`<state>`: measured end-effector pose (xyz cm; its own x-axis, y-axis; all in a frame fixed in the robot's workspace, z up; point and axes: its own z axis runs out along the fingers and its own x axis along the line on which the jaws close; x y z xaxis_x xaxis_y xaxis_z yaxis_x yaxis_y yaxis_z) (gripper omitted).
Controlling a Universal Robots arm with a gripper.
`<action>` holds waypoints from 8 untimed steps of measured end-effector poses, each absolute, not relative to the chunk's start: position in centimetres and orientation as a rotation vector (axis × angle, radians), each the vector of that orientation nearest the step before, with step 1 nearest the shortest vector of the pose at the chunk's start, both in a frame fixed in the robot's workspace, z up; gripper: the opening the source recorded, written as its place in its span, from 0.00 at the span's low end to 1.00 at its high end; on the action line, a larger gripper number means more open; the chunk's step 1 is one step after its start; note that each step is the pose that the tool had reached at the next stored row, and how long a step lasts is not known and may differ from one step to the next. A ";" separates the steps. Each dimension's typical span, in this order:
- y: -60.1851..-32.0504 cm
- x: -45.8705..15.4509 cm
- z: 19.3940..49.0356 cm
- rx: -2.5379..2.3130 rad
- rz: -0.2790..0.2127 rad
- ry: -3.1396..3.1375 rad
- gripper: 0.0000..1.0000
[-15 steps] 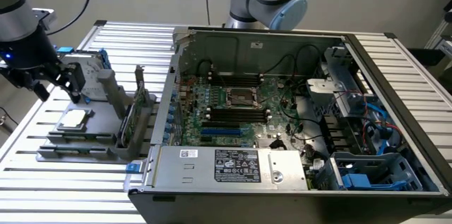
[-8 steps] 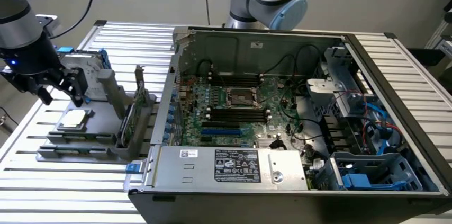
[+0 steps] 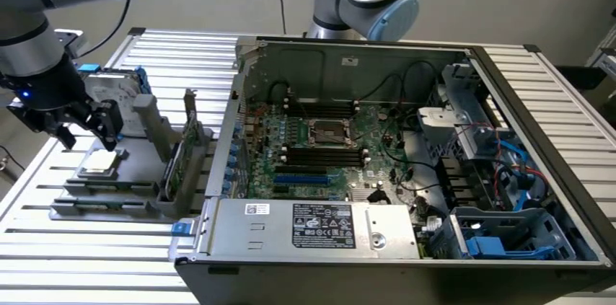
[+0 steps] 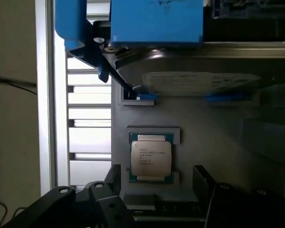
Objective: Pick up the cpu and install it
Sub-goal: 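Pick up the cpu and move it towards the insertion slot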
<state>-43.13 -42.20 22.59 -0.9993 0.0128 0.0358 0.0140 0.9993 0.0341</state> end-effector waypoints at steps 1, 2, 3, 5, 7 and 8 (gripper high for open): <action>-42.2 -43.1 22.4 -0.021 -0.053 -3.106 0.71; -42.2 -43.2 22.2 -0.021 -0.053 -3.105 0.71; -42.2 -43.2 22.0 -0.021 -0.053 -3.105 0.71; -42.2 -43.2 21.7 -0.021 -0.053 -3.106 0.71; -42.2 -43.2 21.3 -0.021 -0.053 -3.106 0.71; -42.2 -43.3 21.1 -0.021 -0.053 -3.106 0.71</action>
<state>-43.26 -42.20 21.12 -0.9993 0.0131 0.0358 0.0143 0.9993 0.0341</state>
